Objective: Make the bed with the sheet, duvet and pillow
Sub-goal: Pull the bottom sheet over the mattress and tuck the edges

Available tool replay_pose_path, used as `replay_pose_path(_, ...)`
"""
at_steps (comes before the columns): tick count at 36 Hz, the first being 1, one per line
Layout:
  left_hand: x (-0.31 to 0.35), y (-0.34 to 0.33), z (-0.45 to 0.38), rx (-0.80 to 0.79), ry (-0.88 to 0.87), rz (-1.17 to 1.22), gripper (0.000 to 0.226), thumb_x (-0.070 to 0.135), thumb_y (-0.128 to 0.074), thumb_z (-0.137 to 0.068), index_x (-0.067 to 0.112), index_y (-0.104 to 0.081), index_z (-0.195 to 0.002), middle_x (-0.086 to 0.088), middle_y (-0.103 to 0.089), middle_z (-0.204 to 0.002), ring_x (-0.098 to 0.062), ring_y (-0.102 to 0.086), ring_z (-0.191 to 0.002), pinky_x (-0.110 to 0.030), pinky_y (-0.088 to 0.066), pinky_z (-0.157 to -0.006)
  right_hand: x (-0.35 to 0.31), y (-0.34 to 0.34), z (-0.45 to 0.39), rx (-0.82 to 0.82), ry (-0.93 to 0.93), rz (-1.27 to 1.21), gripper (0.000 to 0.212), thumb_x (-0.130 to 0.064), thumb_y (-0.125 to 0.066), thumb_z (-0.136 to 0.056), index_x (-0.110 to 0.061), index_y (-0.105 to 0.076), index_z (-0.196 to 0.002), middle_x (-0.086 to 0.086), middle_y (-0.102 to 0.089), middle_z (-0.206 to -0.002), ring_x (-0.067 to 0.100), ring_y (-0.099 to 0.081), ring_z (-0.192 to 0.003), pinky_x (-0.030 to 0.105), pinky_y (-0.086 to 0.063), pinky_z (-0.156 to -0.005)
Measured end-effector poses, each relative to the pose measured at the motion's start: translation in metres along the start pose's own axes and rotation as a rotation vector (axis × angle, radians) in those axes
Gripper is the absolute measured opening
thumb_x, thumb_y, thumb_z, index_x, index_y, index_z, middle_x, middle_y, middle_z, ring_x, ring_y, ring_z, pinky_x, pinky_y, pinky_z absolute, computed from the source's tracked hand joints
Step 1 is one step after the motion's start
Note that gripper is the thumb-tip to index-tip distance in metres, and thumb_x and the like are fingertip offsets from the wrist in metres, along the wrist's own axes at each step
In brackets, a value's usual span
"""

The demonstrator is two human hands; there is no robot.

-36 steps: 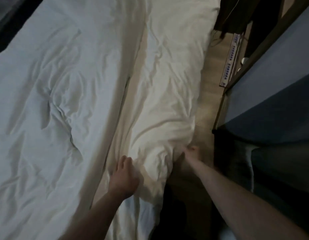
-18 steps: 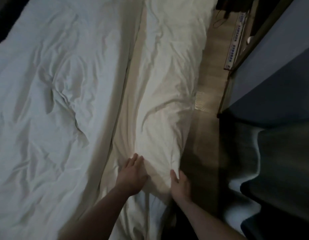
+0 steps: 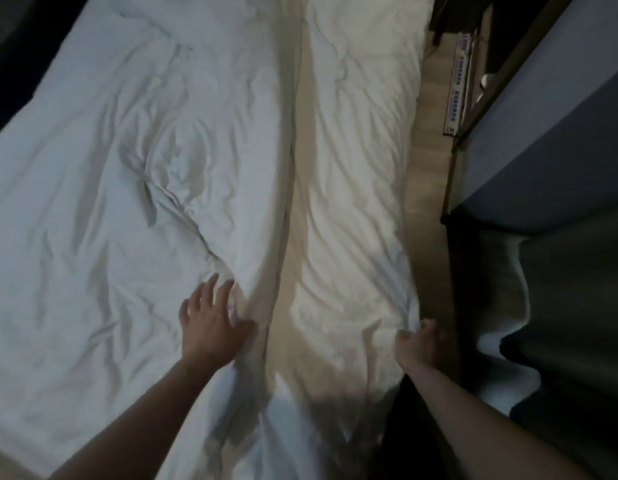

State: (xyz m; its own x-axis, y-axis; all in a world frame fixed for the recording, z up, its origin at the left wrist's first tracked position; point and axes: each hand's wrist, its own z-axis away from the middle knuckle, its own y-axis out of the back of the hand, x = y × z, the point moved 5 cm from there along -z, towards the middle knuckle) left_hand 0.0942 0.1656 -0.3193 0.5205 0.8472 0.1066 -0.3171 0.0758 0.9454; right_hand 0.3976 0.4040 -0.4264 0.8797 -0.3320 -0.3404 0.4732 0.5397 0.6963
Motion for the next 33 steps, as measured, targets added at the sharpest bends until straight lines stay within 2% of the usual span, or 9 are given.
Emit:
replay_pose_path(2,-0.045,-0.006,0.001,-0.160,0.091,-0.047,0.071,0.051,-0.066,-0.079,0.029,-0.040,-0.142,-0.003,-0.038,-0.150,-0.030,-0.043,-0.133,-0.048,-0.035,-0.105,-0.015,-0.015,0.033,0.085,0.154,0.012,0.060,-0.013,-0.074,-0.076,-0.004,-0.047,-0.128,0.024,-0.041,-0.134,0.044,-0.042,-0.123,0.047,-0.037,-0.102)
replay_pose_path(5,-0.093,-0.007,0.007,-0.317,0.107,-0.052,0.018,0.042,-0.054,-0.090,0.027,-0.056,-0.098,-0.004,-0.066,-0.111,-0.029,-0.063,-0.100,-0.037,-0.051,-0.082,-0.039,-0.056,0.095,0.006,0.324,0.091,0.068,-0.021,-0.072,-0.081,-0.007,-0.040,-0.140,0.020,-0.034,-0.144,0.039,-0.033,-0.133,0.046,-0.034,-0.110)
replay_pose_path(9,-0.136,-0.010,0.026,-0.464,0.125,-0.037,0.037,0.063,-0.058,-0.084,0.027,-0.053,-0.085,0.005,-0.063,-0.088,-0.019,-0.061,-0.085,-0.029,-0.041,-0.068,-0.060,-0.112,0.183,-0.137,0.505,0.127,0.063,-0.028,-0.068,-0.083,-0.015,-0.047,-0.141,0.016,-0.040,-0.148,0.034,-0.035,-0.137,0.037,-0.028,-0.112)
replay_pose_path(13,-0.135,-0.023,0.050,-0.540,0.159,0.155,0.047,0.064,-0.061,-0.079,0.023,-0.059,-0.102,0.001,-0.063,-0.104,-0.019,-0.061,-0.094,-0.031,-0.047,-0.080,-0.061,-0.149,0.240,-0.286,0.502,0.114,0.061,-0.050,-0.047,-0.081,-0.022,-0.053,-0.135,0.003,-0.048,-0.141,0.024,-0.044,-0.133,0.032,-0.033,-0.110)
replay_pose_path(17,-0.130,-0.036,0.055,-0.492,0.172,0.140,0.082,0.068,-0.057,-0.068,0.019,-0.048,-0.133,-0.004,-0.043,-0.131,-0.029,-0.046,-0.125,-0.037,-0.042,-0.097,-0.054,-0.165,0.257,-0.383,0.436,0.140,0.066,-0.040,-0.059,-0.090,-0.023,-0.037,-0.149,0.004,-0.030,-0.156,0.023,-0.029,-0.144,0.034,-0.026,-0.117)
replay_pose_path(21,-0.142,-0.043,0.046,-0.456,0.234,-0.022,0.096,0.076,-0.058,-0.064,0.010,-0.045,-0.133,-0.009,-0.046,-0.128,-0.033,-0.048,-0.119,-0.043,-0.044,-0.097,-0.033,-0.170,0.246,-0.432,0.458,0.272,0.070,-0.032,-0.053,-0.091,-0.027,-0.025,-0.154,-0.002,-0.014,-0.162,0.018,-0.014,-0.150,0.034,-0.023,-0.119)
replay_pose_path(23,-0.141,-0.055,0.044,-0.541,0.205,-0.083,0.082,0.071,-0.052,-0.065,0.015,-0.052,-0.124,-0.008,-0.053,-0.125,-0.032,-0.053,-0.114,-0.041,-0.046,-0.093,-0.020,-0.171,0.236,-0.465,0.463,0.339,0.070,-0.031,-0.051,-0.092,-0.028,-0.020,-0.155,-0.005,-0.006,-0.164,0.015,-0.007,-0.151,0.034,-0.021,-0.120)
replay_pose_path(27,-0.129,-0.076,0.046,-0.520,0.067,-0.111,0.016,0.037,-0.049,-0.079,0.024,-0.058,-0.084,-0.002,-0.068,-0.105,-0.025,-0.064,-0.096,-0.031,-0.049,-0.079,-0.003,-0.173,0.219,-0.481,0.544,0.441,0.073,-0.030,-0.049,-0.093,-0.028,-0.013,-0.156,-0.002,-0.003,-0.165,0.018,-0.010,-0.151,0.029,-0.018,-0.120)
replay_pose_path(33,-0.166,-0.034,0.048,-0.357,0.060,-0.225,0.026,0.040,-0.049,-0.087,0.024,-0.069,-0.092,-0.002,-0.072,-0.103,-0.027,-0.067,-0.098,-0.031,-0.049,-0.078,0.002,-0.167,0.209,-0.488,0.597,0.471,0.078,-0.026,-0.053,-0.092,-0.024,-0.010,-0.157,-0.001,-0.004,-0.166,0.016,-0.013,-0.151,0.026,-0.014,-0.118)
